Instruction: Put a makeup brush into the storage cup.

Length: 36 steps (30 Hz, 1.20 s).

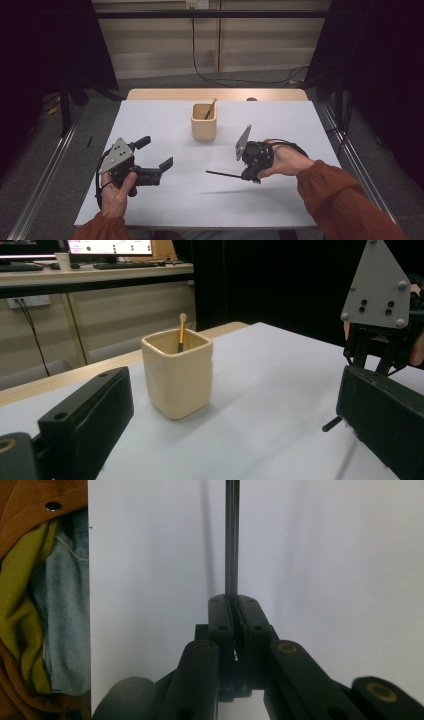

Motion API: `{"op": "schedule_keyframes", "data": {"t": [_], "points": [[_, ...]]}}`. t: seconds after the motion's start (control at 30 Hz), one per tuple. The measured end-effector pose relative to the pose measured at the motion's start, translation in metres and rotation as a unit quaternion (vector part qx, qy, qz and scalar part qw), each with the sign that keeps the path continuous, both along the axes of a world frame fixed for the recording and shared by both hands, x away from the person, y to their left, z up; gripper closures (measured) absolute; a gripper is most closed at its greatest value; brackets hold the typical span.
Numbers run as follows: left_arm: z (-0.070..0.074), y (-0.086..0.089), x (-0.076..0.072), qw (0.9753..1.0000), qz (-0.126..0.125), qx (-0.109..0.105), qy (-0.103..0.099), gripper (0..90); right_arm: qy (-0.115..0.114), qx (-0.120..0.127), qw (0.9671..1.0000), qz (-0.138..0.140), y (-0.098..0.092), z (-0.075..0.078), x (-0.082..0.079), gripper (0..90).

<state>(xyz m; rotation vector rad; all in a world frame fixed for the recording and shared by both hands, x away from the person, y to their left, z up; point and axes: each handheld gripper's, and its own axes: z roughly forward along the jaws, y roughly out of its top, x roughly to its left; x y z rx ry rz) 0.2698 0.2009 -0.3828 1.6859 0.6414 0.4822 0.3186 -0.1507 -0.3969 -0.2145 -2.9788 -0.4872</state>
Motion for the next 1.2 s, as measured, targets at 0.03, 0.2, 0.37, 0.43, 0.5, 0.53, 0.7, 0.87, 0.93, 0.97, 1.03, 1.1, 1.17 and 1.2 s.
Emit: {"op": "schedule_keyframes", "data": {"t": [0.03,0.2,0.37,0.43,0.5,0.53,0.7,0.87,0.93,0.97,1.03,1.1,1.17,1.2], "points": [[0.000,-0.002,0.001,1.0000,-0.004,0.002,-0.001,2.0,-0.001,0.000,1.0000,0.000,0.000,0.000,0.000,86.1],[0.005,-0.012,0.003,0.9997,-0.021,0.007,-0.001,2.0,0.000,-0.001,1.0000,-0.003,0.000,-0.001,0.001,86.1],[0.009,-0.022,0.007,0.9992,-0.038,0.013,-0.001,1.9,-0.001,0.001,1.0000,-0.003,0.000,-0.001,0.001,86.1],[0.010,-0.027,0.008,0.9988,-0.046,0.018,0.001,1.9,0.000,0.000,1.0000,0.000,0.001,-0.001,0.001,86.1],[0.010,-0.032,0.010,0.9983,-0.054,0.022,0.004,1.9,0.000,-0.001,1.0000,-0.001,0.001,-0.001,0.001,86.2],[0.011,-0.035,0.011,0.9979,-0.060,0.026,0.004,1.8,0.000,-0.001,1.0000,0.000,0.001,-0.001,0.001,86.2],[0.013,-0.048,0.014,0.9960,-0.083,0.033,0.009,1.8,0.000,0.000,1.0000,-0.001,0.001,-0.001,0.002,86.2],[0.015,-0.060,0.018,0.9936,-0.104,0.040,0.016,1.8,-0.001,0.000,1.0000,0.001,0.002,0.000,0.001,86.1],[0.016,-0.064,0.020,0.9925,-0.113,0.041,0.020,1.8,-0.002,0.003,1.0000,0.002,0.001,0.001,0.003,86.1],[0.017,-0.066,0.021,0.9922,-0.114,0.045,0.022,1.8,-0.001,0.004,1.0000,-0.002,0.000,0.001,0.004,86.1],[0.017,-0.069,0.023,0.9908,-0.122,0.053,0.024,2.5,-0.003,0.003,1.0000,-0.004,-0.001,0.000,0.006,86.1],[0.018,-0.074,0.025,0.9893,-0.129,0.062,0.027,2.5,-0.001,0.003,1.0000,-0.003,-0.002,0.000,0.006,86.1],[0.020,-0.077,0.027,0.9872,-0.138,0.074,0.032,2.5,-0.001,0.003,1.0000,-0.001,-0.001,0.000,0.005,86.1],[0.021,-0.078,0.028,0.9864,-0.141,0.078,0.033,2.7,-0.001,-0.001,1.0000,-0.001,-0.001,0.000,0.005,86.1]]}}
